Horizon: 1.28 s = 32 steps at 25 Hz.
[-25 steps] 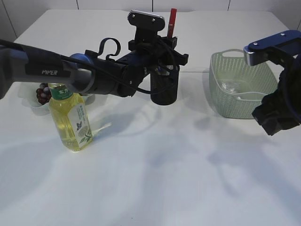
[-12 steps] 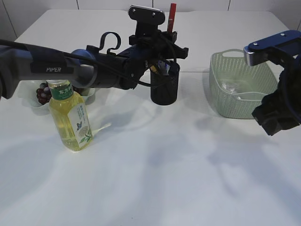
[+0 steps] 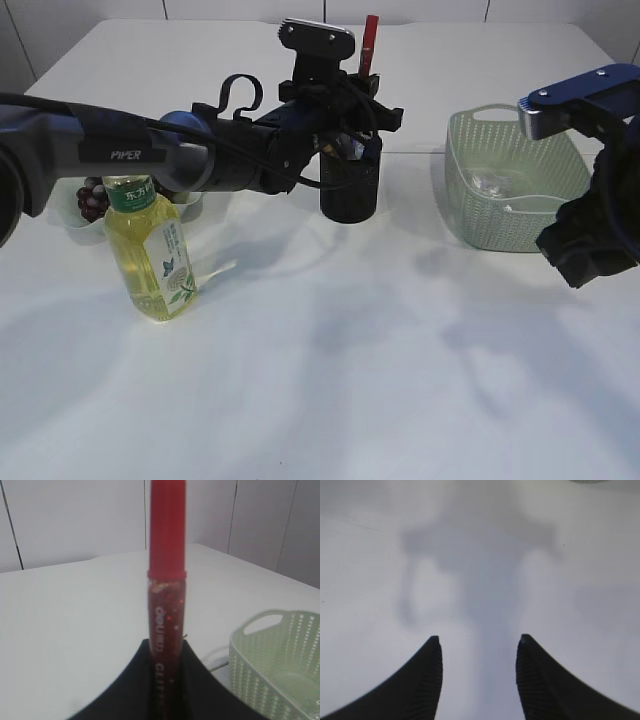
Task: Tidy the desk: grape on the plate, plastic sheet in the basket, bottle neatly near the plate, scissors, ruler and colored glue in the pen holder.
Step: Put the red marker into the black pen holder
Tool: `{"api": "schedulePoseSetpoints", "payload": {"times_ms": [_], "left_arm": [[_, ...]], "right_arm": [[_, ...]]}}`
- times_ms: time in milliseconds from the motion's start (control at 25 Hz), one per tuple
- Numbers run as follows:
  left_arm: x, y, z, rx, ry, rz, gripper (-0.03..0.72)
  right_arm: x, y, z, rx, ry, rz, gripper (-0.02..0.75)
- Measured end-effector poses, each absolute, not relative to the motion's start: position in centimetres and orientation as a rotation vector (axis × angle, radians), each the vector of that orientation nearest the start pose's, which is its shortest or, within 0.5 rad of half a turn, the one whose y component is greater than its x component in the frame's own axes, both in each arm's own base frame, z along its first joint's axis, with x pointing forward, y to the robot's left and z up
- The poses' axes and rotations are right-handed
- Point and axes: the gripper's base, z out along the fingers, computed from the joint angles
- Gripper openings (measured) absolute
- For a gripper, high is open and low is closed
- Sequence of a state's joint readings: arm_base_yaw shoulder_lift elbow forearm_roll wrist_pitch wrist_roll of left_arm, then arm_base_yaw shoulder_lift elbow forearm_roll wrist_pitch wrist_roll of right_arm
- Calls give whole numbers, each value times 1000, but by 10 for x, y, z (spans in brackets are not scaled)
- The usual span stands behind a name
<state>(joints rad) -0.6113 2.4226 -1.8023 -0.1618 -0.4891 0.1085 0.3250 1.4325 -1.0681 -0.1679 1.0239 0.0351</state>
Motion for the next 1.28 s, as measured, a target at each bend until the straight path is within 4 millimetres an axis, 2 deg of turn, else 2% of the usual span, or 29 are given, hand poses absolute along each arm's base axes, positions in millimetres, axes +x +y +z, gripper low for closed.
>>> {"api": "schedulePoseSetpoints", "payload": {"times_ms": [960,1080,1280], "left_arm": [[459,-313,166,409,1587,-435,90],[459,-313,166,409,1587,-435,137],[459,-313,166,409,1587,-435,278]], "right_arm": [[261,74,273,-507,2802,-149,386],[261,74,273,-507,2802,-149,386],[261,74,273,-509,2802,-149,386]]}}
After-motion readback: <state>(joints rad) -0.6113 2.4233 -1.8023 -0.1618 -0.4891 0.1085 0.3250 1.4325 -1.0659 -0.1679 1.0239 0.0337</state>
